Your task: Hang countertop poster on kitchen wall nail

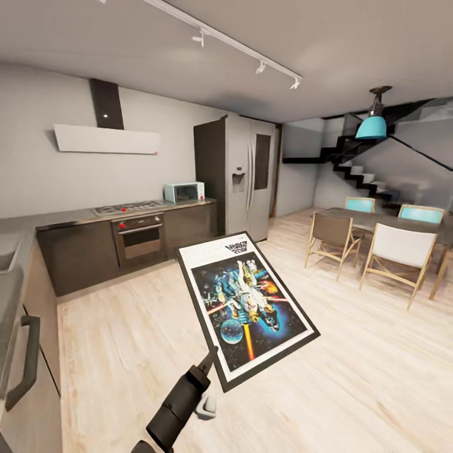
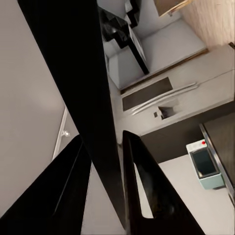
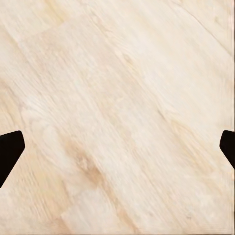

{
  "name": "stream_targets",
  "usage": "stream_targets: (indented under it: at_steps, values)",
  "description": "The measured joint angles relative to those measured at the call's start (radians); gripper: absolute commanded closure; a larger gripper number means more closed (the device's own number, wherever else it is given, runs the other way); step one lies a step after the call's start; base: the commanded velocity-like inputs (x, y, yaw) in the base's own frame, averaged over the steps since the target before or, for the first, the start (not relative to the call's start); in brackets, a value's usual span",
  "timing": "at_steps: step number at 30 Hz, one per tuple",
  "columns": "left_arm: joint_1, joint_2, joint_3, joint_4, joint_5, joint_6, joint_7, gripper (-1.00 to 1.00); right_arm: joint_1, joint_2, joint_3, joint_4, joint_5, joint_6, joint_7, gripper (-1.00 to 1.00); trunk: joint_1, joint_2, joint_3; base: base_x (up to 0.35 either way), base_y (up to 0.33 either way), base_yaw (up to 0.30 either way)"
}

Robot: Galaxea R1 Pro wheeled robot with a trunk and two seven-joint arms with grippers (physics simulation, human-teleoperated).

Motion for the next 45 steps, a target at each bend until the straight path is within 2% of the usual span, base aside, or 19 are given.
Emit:
stream_targets:
  at_steps: [10,33,34,35,39,40,44,45]
  values:
    - [0.0,0.0,-0.001,0.0,0.0,0.0,0.0,1.0,0.0,0.0,0.0,0.0,0.0,-0.001,0.0,-1.0,0.0,0.0,0.008,0.177,-0.231,-0.24]
    - [0.0,0.0,0.004,0.013,0.004,-0.003,-0.002,1.0,0.0,0.002,0.0,0.001,0.001,0.0,0.0,-1.0,0.0,0.0,0.009,0.011,-0.011,-0.009]
    - [0.0,0.0,0.004,0.012,0.064,-0.005,-0.004,1.0,0.0,0.002,0.0,0.001,0.001,-0.001,0.0,-1.0,0.0,0.0,0.009,0.0,0.0,0.0]
    - [0.0,0.0,0.004,0.013,0.105,-0.005,-0.004,1.0,0.0,0.002,0.0,0.001,0.001,-0.001,0.0,-1.0,0.0,0.0,0.009,0.0,0.0,0.0]
    - [0.0,-0.001,0.003,0.012,0.177,-0.007,-0.006,1.0,0.0,0.002,0.0,0.001,0.001,0.0,0.0,-1.0,0.0,0.0,0.009,0.0,0.0,0.0]
    - [0.0,-0.006,0.003,0.011,0.204,-0.007,-0.006,1.0,0.0,0.002,0.0,0.001,0.001,0.0,0.0,-1.0,0.0,0.0,0.009,0.0,0.0,0.0]
    - [0.0,-0.018,0.004,0.01,0.269,-0.008,-0.006,1.0,0.0,0.002,0.0,0.001,0.001,0.0,0.0,-1.0,0.0,0.0,0.009,0.0,0.0,0.0]
    - [0.0,-0.023,0.004,0.01,0.312,-0.009,-0.007,1.0,0.0,0.002,0.0,0.001,0.001,0.0,0.0,-1.0,0.0,0.0,0.009,0.0,0.0,0.0]
